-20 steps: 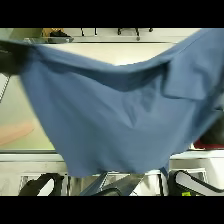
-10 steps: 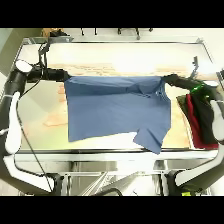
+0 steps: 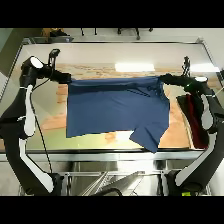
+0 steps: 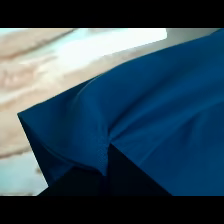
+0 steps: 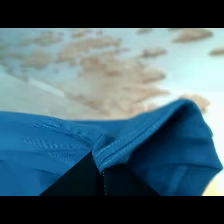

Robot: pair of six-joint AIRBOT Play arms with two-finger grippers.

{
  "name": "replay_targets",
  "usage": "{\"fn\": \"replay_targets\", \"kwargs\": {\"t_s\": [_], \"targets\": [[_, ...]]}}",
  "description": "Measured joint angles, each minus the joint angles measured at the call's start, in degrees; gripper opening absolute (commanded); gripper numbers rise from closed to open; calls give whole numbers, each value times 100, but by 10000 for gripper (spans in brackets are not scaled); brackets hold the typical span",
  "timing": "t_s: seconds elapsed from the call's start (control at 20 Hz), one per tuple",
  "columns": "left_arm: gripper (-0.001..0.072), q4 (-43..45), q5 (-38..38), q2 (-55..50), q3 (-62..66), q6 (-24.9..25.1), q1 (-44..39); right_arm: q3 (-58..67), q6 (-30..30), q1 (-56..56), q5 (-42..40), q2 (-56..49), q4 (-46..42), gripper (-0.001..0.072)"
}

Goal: Fold the shirts.

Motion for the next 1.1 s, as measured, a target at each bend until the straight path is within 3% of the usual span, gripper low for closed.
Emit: {"fn": "replay_targets", "kwargs": {"t_s": [0.2, 0.5, 0.55, 0.6, 0.65, 0.7, 0.95, 1.05, 1.1], "targets": [[18, 455, 59, -68, -247, -120, -149, 66, 216, -2, 44, -52, -704, 21], [18, 632, 448, -96, -511, -164, -326, 85, 308, 11, 63, -127, -1080, 24], [22, 651, 459, -96, -522, -164, -339, 85, 313, 24, 66, -142, -1115, 128], [244, 656, 476, -96, -531, -166, -348, 85, 332, 39, 66, -151, -1141, 301], [596, 699, 459, -96, -531, -184, -352, 90, 330, 55, 63, -149, -1165, 347], [663, 710, 378, -92, -503, -216, -354, 92, 330, 68, 70, -116, -1182, 347], [662, 695, -638, 103, 103, -826, -133, 105, 931, -138, 627, 741, -1353, 345], [587, 688, -1073, 389, -138, -1049, 68, -17, 1333, -422, 1165, 1268, -1558, 344], [587, 678, -1283, 581, -463, -1113, 179, -181, 1517, -577, 1440, 1523, -1631, 344]]}}
